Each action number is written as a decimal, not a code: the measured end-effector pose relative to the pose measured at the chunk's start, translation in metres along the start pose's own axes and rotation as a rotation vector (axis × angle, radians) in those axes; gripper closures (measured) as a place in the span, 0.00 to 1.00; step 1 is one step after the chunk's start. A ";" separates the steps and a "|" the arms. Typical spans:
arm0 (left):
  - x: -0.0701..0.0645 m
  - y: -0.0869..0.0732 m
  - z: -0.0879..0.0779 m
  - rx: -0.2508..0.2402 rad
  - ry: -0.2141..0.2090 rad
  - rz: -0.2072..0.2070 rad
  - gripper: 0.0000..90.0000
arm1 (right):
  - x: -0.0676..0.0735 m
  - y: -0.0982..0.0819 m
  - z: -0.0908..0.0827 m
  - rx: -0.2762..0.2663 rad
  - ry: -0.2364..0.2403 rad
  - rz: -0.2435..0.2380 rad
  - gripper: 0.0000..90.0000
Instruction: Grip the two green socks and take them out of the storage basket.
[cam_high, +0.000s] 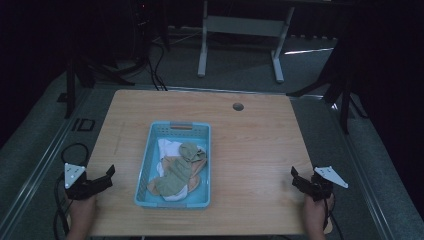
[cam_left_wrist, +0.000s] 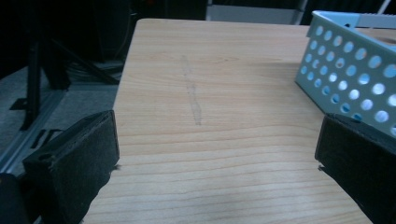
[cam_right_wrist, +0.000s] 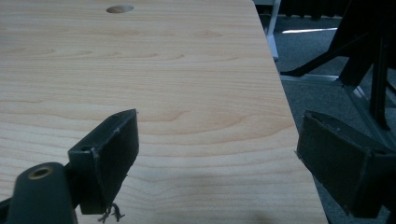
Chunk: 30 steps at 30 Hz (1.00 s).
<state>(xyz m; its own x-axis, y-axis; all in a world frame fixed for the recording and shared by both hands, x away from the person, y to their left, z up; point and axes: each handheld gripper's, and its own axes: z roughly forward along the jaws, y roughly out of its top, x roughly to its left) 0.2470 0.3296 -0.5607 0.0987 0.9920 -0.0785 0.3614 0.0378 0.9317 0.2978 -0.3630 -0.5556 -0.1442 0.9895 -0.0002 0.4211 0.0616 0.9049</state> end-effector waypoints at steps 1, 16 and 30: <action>0.000 0.000 0.000 0.000 0.000 0.000 0.00 | 0.000 0.000 0.000 0.000 0.000 0.000 0.14; 0.000 0.000 0.000 -0.005 -0.016 0.007 0.00 | 0.001 0.011 0.004 0.067 0.055 -0.029 0.17; -0.001 -0.001 0.001 0.000 -0.025 0.017 0.00 | 0.009 0.033 -0.003 0.043 0.158 -0.033 0.14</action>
<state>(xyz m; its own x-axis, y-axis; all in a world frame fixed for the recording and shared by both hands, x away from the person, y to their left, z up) 0.2477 0.3283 -0.5616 0.1277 0.9892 -0.0715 0.3598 0.0210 0.9328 0.3076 -0.3530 -0.5243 -0.2965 0.9542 0.0401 0.4511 0.1030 0.8865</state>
